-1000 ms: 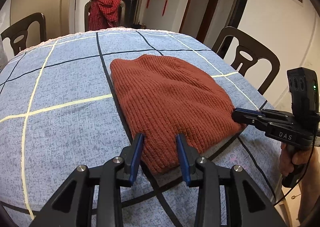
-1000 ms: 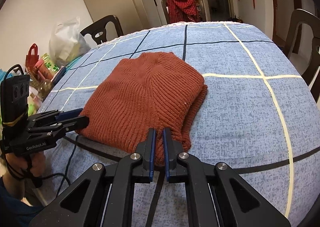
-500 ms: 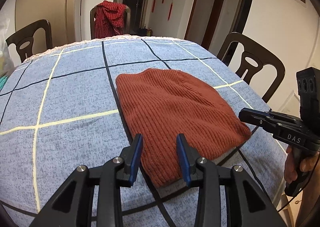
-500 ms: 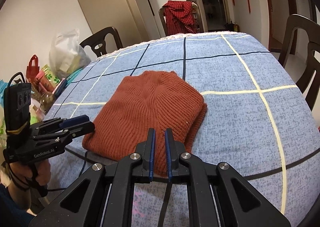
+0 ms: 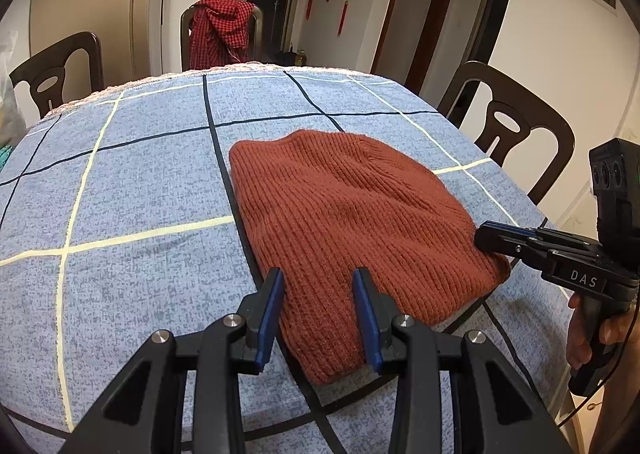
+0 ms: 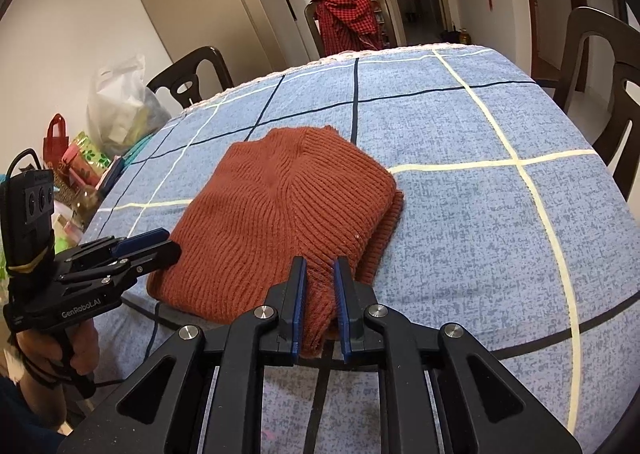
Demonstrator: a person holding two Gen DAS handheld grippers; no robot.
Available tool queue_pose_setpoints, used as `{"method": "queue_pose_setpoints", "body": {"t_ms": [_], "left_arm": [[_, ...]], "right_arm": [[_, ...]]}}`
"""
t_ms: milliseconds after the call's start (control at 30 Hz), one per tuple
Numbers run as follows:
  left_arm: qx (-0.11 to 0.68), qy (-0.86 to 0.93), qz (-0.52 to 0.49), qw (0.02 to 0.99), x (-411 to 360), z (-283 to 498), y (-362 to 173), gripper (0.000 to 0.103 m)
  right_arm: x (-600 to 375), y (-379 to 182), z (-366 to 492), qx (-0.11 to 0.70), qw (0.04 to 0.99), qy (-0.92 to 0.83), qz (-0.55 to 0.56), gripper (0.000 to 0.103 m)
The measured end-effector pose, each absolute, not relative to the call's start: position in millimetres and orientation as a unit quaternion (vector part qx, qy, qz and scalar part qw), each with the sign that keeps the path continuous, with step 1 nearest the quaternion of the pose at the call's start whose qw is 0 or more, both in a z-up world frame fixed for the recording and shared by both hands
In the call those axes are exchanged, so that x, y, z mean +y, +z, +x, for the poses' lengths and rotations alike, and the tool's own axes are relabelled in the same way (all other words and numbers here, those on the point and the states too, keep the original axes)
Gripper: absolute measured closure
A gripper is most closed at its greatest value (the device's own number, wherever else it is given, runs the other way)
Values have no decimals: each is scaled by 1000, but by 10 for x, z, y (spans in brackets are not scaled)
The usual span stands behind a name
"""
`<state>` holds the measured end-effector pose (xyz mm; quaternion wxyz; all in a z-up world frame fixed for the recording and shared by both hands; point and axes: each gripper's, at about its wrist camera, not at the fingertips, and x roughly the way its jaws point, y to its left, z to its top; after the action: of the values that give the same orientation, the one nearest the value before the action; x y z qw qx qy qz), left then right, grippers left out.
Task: Fold small clothes
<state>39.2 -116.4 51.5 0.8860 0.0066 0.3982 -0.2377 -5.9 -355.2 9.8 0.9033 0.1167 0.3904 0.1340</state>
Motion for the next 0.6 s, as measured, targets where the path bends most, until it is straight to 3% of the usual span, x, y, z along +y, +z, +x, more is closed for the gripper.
{"method": "queue_pose_setpoints", "body": {"t_ms": [133, 267, 600], "left_arm": [[398, -234, 5, 887, -1159, 415, 532, 64], [398, -232, 2, 888, -1149, 440, 540, 64], [400, -225, -8, 888, -1099, 505, 531, 59]], "right_arm": [[-3570, 113, -53, 388, 905, 129, 116, 88], [-3603, 101, -27, 389, 903, 131, 127, 67], [-3657, 86, 27, 389, 900, 135, 143, 66]]}}
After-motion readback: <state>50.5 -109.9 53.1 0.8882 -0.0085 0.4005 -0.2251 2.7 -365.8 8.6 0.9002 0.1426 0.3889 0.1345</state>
